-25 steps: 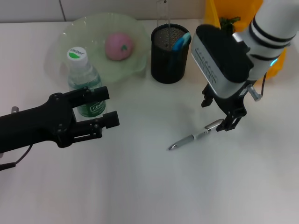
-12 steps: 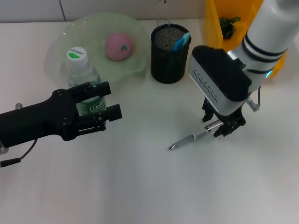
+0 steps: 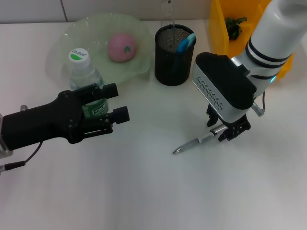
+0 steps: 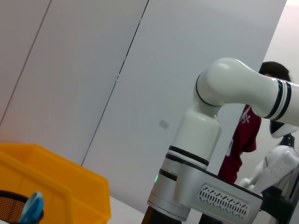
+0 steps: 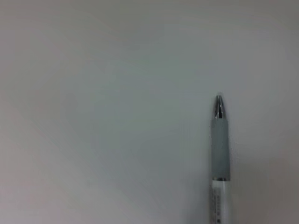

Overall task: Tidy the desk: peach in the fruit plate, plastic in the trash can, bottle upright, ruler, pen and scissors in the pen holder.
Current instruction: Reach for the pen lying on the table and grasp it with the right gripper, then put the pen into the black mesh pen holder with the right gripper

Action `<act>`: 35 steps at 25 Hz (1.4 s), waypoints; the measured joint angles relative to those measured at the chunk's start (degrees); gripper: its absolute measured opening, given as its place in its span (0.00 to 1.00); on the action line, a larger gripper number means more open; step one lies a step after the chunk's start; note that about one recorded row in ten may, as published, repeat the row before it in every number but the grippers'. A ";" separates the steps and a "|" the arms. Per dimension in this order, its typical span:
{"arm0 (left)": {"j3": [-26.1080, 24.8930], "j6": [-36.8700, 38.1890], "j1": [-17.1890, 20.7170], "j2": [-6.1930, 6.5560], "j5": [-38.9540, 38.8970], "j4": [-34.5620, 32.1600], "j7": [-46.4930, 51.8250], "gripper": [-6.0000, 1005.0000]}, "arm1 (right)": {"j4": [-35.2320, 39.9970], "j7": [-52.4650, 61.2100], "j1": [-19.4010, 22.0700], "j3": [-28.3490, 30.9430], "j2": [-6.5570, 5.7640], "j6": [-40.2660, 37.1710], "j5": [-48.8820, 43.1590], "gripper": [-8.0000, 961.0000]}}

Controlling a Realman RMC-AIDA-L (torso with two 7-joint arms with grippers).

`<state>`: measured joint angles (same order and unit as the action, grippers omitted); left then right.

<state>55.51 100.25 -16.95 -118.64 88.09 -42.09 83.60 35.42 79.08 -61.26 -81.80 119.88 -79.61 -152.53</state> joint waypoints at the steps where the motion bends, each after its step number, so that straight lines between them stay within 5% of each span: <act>1: 0.00 0.00 0.00 0.00 0.00 0.00 0.00 0.80 | -0.23 -0.08 -0.11 -0.02 0.00 0.00 0.13 0.39; 10: 0.00 0.09 -0.68 0.01 -0.06 1.04 0.13 0.80 | -1.09 0.50 -0.60 -0.29 0.00 -0.12 0.59 0.34; 17: -0.31 0.80 -0.85 0.04 -0.18 0.78 0.32 0.80 | 1.07 2.08 0.18 1.02 -0.18 -2.19 0.68 0.13; 27: -0.41 2.70 -1.23 0.44 -0.22 -0.18 0.36 0.80 | 17.77 2.27 5.14 19.17 -1.29 -14.70 2.07 0.12; 35: -0.41 3.75 -1.24 0.60 -0.20 -1.39 0.43 0.80 | 36.61 8.69 8.10 20.54 -1.92 -20.40 1.59 0.12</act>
<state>55.10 104.00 -18.20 -118.04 87.89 -43.48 84.03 72.03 87.77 -53.16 -61.26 117.96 -100.01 -150.94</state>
